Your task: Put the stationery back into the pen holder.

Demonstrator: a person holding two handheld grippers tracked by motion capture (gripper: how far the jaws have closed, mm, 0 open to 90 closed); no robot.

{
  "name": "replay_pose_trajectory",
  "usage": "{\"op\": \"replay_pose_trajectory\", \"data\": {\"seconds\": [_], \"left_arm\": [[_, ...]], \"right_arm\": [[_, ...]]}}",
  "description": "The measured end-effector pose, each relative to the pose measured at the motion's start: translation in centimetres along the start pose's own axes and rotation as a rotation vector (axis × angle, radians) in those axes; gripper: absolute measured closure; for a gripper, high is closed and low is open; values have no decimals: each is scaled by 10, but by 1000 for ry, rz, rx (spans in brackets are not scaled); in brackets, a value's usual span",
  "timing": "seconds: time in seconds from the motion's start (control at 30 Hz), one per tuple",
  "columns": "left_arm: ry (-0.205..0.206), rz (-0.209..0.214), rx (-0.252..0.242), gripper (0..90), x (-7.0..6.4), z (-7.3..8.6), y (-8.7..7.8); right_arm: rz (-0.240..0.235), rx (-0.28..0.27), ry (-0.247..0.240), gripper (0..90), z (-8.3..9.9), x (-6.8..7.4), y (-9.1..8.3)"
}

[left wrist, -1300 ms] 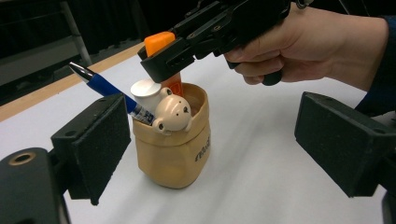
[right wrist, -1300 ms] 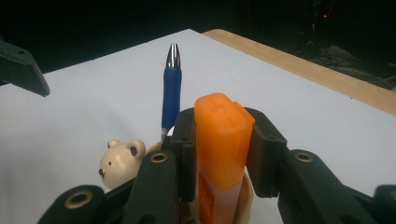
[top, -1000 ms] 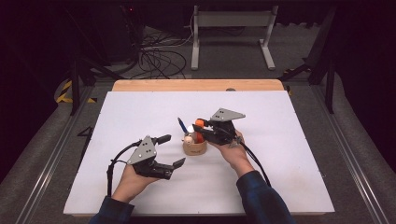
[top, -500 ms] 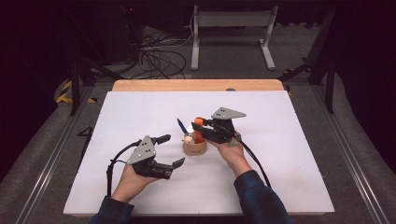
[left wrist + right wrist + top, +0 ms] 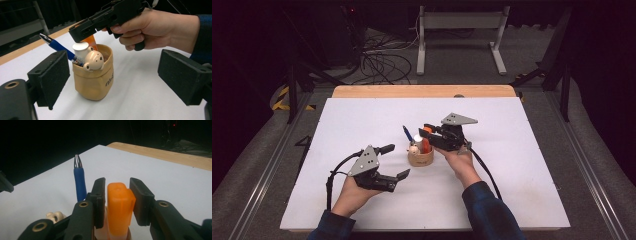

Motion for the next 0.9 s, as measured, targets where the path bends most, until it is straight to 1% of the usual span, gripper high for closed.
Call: {"op": "replay_pose_trajectory", "data": {"seconds": [0.07, 0.23, 0.33, 0.43, 0.5, 0.53, 0.6, 0.63, 0.8, 0.9], "left_arm": [[-1, 0, -2, 115, 0, 0, 0], [0, 1, 2, 115, 0, 0, 0], [0, 1, 0, 115, 0, 0, 0], [2, -3, -3, 115, 1, 0, -1], [-2, -2, -3, 115, 1, 0, -1], [-2, -3, -2, 115, 1, 0, -1], [-3, -4, -3, 115, 2, 0, -1], [3, -9, -5, 115, 2, 0, -1], [-3, -12, -7, 115, 3, 0, -3], [-3, -12, -8, 115, 3, 0, -2]], "right_arm": [[-2, 1, 0, 663, 0, 0, 0], [-11, 1, -1, 611, 0, -1, 0], [-11, 3, 9, 534, 1, -2, 1], [-14, 5, 27, 495, 1, -3, 1], [-31, 5, 35, 453, 2, -2, 2], [-43, 7, 50, 440, 2, -2, 3], [-63, 11, 61, 419, 4, -1, 5], [-68, 11, 60, 409, 4, 0, 6], [-87, 7, 79, 366, 5, 0, 8], [-92, -7, 85, 313, 3, -1, 7]]}}
Point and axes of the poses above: each handheld gripper's, and its own axes: y roughly forward along the jaws, z roughly out of its underside, x roughly to its left, the point moved 5 cm from there along y, roughly forward along the jaws, and after that the axes turned 7 degrees about z, right-handed, at the moved point
